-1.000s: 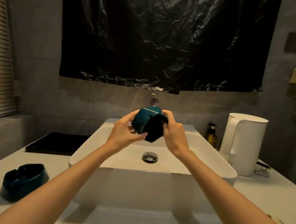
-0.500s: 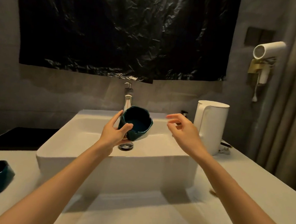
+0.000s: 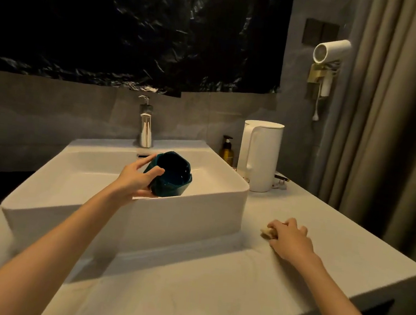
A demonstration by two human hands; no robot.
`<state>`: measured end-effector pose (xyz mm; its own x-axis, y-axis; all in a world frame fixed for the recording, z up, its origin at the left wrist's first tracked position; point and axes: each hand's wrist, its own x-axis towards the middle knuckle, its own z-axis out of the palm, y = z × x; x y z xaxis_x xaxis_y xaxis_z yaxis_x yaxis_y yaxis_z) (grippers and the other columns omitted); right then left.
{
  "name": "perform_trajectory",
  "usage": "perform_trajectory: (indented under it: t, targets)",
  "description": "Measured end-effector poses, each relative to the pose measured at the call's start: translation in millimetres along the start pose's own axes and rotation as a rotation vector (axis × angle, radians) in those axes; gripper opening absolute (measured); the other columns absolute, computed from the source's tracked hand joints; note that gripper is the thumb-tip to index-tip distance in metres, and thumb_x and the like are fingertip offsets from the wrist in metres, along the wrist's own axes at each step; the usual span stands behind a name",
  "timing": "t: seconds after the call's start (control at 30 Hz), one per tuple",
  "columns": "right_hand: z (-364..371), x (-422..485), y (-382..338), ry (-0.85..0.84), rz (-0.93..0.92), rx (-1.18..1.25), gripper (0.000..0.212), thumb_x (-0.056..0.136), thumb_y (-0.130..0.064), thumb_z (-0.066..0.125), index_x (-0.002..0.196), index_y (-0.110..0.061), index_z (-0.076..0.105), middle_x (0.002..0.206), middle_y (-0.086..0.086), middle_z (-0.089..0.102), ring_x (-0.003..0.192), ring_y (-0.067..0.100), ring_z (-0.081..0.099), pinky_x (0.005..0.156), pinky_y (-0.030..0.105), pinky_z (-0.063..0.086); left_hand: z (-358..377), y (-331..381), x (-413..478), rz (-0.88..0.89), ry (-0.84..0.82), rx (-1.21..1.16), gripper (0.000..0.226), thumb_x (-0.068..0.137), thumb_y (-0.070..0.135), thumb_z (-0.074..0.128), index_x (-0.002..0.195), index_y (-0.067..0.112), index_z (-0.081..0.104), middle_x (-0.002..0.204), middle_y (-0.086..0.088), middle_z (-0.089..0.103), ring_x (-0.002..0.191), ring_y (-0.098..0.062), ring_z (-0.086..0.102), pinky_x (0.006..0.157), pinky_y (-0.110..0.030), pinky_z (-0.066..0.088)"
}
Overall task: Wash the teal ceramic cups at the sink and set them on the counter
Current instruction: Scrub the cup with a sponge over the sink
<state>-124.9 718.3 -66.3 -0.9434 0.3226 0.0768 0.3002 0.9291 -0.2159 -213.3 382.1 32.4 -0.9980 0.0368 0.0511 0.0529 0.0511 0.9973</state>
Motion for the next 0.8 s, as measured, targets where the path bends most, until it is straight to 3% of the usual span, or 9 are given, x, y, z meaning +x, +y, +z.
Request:
perform_trajectory:
  t: [0.1, 0.23, 0.37, 0.47, 0.63, 0.8]
  targets:
    - [5.5, 2.1, 2.4, 0.136, -0.032, 0.076, 0.014, 0.095, -0.027, 0.05, 0.109, -0.028, 0.055, 0.112, 0.006, 0.045, 0.09, 0.024, 0.05, 0.081, 0.036, 0.05, -2.4, 1.5, -2.2, -0.023, 0.001, 0.008, 0.047, 0.088, 0.013, 0.063, 0.13, 0.029, 0.052, 0.135, -0.013, 0.048, 0.113, -0.037, 0.055, 0.059, -0.039, 0.057]
    - [-12.3, -2.5, -20.6, 0.259, -0.132, 0.259, 0.01, 0.094, -0.025, 0.057, 0.103, -0.025, 0.061, 0.101, 0.002, 0.055, 0.079, 0.015, 0.052, 0.068, 0.025, 0.047, -4.3, 2.7, -3.5, -0.013, 0.003, 0.018, 0.047, 0.088, 0.014, 0.063, 0.131, 0.029, 0.051, 0.137, -0.012, 0.046, 0.118, -0.038, 0.052, 0.063, -0.04, 0.056]
    - [-53.8, -18.8, -73.5, 0.509, -0.343, 0.519, 0.025, 0.088, -0.026, 0.065, 0.113, -0.027, 0.063, 0.106, -0.008, 0.054, 0.088, 0.008, 0.054, 0.078, 0.025, 0.054, -6.0, 3.4, -4.8, 0.004, 0.019, 0.004, 0.047, 0.087, 0.016, 0.065, 0.13, 0.03, 0.052, 0.134, -0.012, 0.049, 0.115, -0.037, 0.054, 0.062, -0.038, 0.057]
    - [-79.7, -19.7, -118.2, 0.544, -0.58, 0.644, 0.028, 0.083, -0.026, 0.072, 0.11, -0.027, 0.063, 0.107, -0.007, 0.061, 0.093, 0.01, 0.057, 0.078, 0.023, 0.052, -5.9, 4.9, -7.1, 0.026, 0.018, -0.001, 0.046, 0.086, 0.017, 0.066, 0.129, 0.028, 0.052, 0.125, -0.011, 0.054, 0.102, -0.03, 0.057, 0.059, -0.034, 0.058]
    - [-79.3, 0.9, -196.2, 0.49, -0.795, 0.466, 0.028, 0.082, -0.026, 0.073, 0.109, -0.022, 0.066, 0.108, 0.0, 0.065, 0.095, 0.012, 0.058, 0.081, 0.021, 0.05, -8.1, 4.9, -9.5, 0.07, -0.001, -0.044, 0.046, 0.085, 0.018, 0.067, 0.129, 0.024, 0.052, 0.113, -0.013, 0.06, 0.094, -0.027, 0.062, 0.058, -0.03, 0.059]
    - [-72.9, 29.2, -232.5, 0.557, -0.781, 0.285, 0.022, 0.089, -0.03, 0.064, 0.102, -0.014, 0.071, 0.098, 0.005, 0.067, 0.086, 0.018, 0.062, 0.078, 0.028, 0.054, -11.0, 1.9, -4.7, 0.109, 0.031, -0.089, 0.051, 0.087, 0.014, 0.064, 0.135, 0.024, 0.05, 0.115, -0.017, 0.063, 0.101, -0.032, 0.064, 0.072, -0.04, 0.06]
